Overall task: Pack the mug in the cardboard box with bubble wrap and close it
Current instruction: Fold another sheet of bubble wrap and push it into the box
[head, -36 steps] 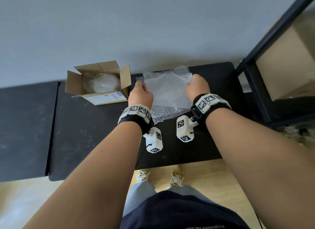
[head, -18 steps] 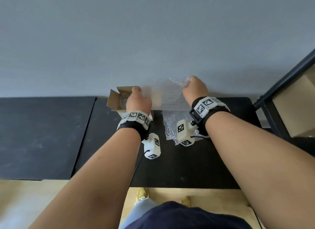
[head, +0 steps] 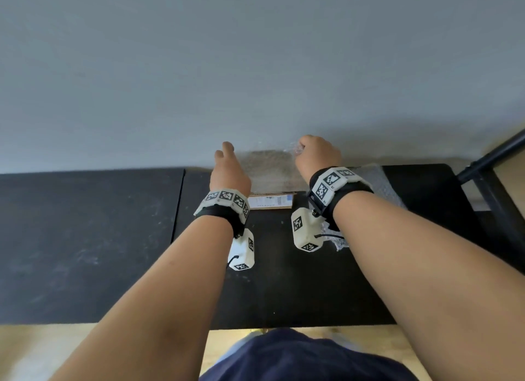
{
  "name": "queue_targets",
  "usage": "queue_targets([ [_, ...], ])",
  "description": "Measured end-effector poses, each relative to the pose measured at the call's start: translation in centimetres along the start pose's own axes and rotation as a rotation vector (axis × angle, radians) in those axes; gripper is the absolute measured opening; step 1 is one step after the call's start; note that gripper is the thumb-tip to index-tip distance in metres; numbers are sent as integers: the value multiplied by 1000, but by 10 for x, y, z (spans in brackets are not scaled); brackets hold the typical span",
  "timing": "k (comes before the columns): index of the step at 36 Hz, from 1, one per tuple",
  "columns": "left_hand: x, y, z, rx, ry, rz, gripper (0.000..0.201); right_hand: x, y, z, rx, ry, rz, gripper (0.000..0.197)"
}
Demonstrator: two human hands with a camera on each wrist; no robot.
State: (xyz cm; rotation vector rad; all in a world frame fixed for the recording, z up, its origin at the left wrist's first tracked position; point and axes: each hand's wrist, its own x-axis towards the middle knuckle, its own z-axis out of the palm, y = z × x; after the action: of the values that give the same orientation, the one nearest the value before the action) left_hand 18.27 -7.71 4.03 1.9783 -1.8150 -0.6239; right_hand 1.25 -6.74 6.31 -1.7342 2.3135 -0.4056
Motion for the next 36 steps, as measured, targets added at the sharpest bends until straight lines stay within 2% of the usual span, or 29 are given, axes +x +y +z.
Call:
queue_targets([
  [4,6,-10,3,156,-126,103,48,0,-10,15,5,-60,38,37],
  [8,13,-18,9,282,-212,160,49,-1,-13,28,-15,-87,42,23],
  [14,23,-28,21,438,-191,270,57,5,-9,40,-76,-130,-14,15],
  [17,27,-29,24,530,-157,310,48,13,-6,46,-142,-186,-40,18],
  [19,29,-28,26,593,-146,329,41,17,-4,48,-204,-211,-71,10],
  [23,35,-25,30,733,-173,395,36,27,-4,53,-235,-250,-89,15],
  [28,40,-22,37,794,-211,386,32,33,-8,61,-260,-333,-103,17],
  [36,39,-13,36,800,-192,340,30,37,-2,62,-270,-349,-126,15],
])
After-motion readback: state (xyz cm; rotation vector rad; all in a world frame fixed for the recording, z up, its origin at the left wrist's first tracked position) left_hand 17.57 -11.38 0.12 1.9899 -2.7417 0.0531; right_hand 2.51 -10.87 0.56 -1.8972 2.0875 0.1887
